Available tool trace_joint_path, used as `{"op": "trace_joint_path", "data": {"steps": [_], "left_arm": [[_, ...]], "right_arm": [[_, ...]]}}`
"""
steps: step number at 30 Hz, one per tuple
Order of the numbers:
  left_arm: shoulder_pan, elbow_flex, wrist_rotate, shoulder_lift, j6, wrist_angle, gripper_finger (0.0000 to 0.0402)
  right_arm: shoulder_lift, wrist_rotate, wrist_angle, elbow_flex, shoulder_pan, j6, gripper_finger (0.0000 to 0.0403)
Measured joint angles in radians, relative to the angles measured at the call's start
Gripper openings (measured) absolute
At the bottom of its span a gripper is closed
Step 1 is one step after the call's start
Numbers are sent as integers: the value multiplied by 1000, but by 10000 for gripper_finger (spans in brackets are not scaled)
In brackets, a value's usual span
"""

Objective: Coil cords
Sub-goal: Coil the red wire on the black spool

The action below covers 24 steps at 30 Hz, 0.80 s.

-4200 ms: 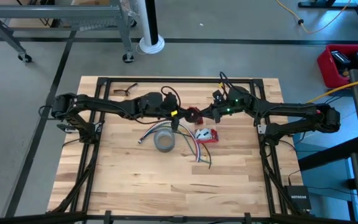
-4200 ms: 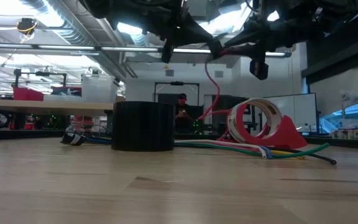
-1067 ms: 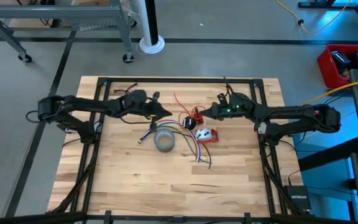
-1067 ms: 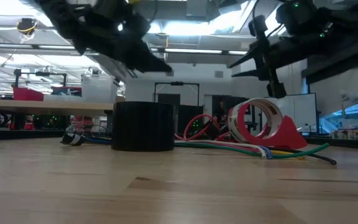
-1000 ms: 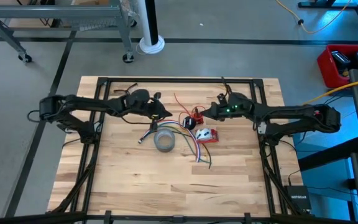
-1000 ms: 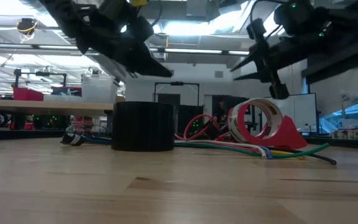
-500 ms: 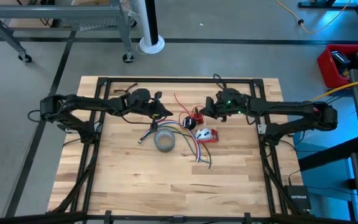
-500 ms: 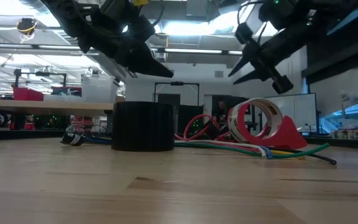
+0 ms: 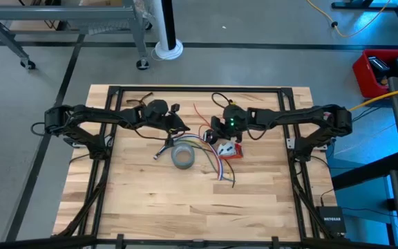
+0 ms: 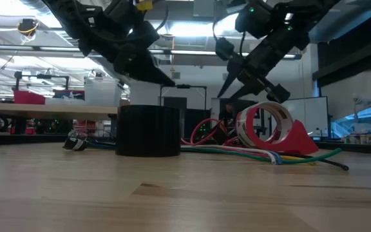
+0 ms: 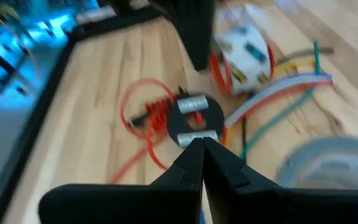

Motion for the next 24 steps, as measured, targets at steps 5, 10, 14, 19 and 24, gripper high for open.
{"op": "trace_joint_path", "data": {"steps": [5, 10, 14, 19, 24], "left_arm": [[0, 0, 0, 0, 2, -78, 0], [0, -1, 0, 0, 19, -69, 0], [0, -1, 0, 0, 40, -70, 0], [-1, -1, 0, 0, 42, -69, 0], [-1, -1, 0, 0, 42, -56, 0]], "right_arm": [[14, 79, -105, 37, -1, 5, 94], [13, 80, -115, 44, -1, 32, 94], [22, 79, -127, 43, 0, 56, 94], [51, 77, -127, 43, 0, 72, 94], [93, 36, -97, 43, 0, 74, 94]]}}
